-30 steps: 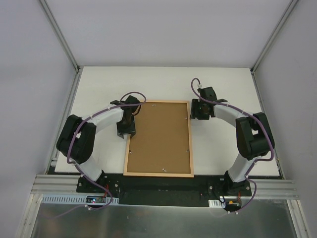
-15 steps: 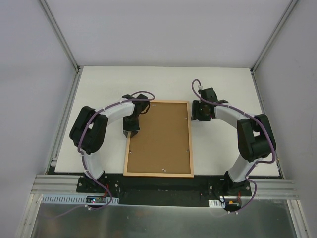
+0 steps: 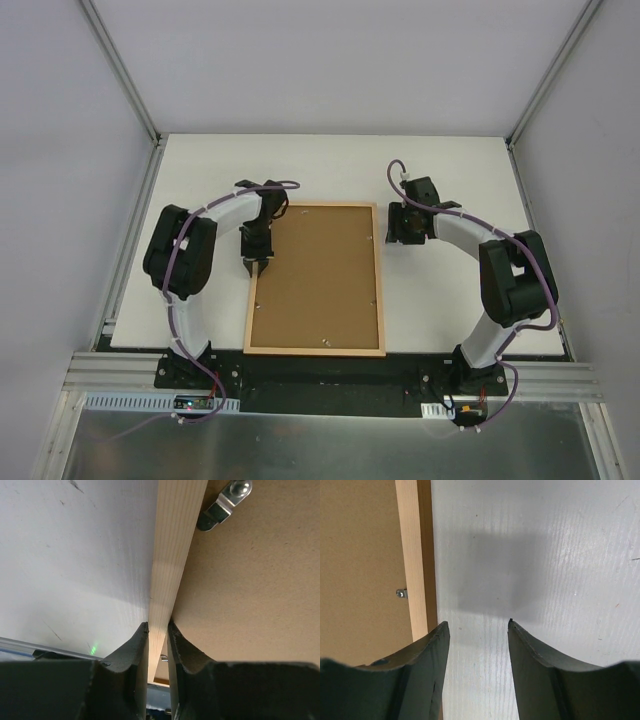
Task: Put the photo into the frame
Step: Move the photo frame to the center of the board.
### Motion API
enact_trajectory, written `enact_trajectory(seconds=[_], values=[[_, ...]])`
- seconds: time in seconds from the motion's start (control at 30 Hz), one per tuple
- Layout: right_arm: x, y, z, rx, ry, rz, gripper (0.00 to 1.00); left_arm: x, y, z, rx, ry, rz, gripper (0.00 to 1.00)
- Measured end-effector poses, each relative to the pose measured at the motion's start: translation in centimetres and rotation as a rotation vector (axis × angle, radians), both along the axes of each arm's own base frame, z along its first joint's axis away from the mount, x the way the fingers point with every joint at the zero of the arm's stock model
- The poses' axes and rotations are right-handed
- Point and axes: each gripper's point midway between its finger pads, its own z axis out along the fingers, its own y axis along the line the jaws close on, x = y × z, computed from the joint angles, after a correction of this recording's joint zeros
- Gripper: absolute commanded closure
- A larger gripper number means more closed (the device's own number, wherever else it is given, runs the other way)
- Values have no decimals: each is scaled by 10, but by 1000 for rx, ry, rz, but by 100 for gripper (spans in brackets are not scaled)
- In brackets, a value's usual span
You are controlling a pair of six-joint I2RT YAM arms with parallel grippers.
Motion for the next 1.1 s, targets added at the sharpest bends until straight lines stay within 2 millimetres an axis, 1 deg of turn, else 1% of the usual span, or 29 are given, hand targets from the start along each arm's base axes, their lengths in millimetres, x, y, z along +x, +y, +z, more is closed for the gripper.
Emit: enact_trajectory(seconds=[0.13,0.37,0.53,0.63,0.73,0.83,0.9,0.93,1.0,1.03,1.07,1.1], values=[[-1,0,1,-2,2,2,48,0,-4,0,-16,31,-26,99],[-2,0,1,0,3,4,48,-2,-12,0,12,85,-71,100],[-3,1,1,8,9,9,43,-1,-13,0,48,121,-99,100],[-4,3,1,18,13,15,42,2,-16,1,45,137,-108,100],[-5,5,2,24,14,22,40,13,-23,2,17,130,-126,100],[-6,9,2,34,18,31,39,32,-29,2,-20,104,-131,94],[-7,11,2,41,20,37,37,46,-30,3,-52,79,-125,84],[-7,12,2,43,21,38,36,53,-29,3,-68,64,-120,80],[-8,13,2,48,23,40,35,68,-26,4,-96,26,-107,70],[-8,13,2,49,22,40,34,76,-25,4,-107,2,-99,62],[-8,14,2,52,23,40,34,84,-25,5,-117,-24,-96,57],[-8,14,2,54,22,39,34,91,-24,5,-125,-48,-92,55]])
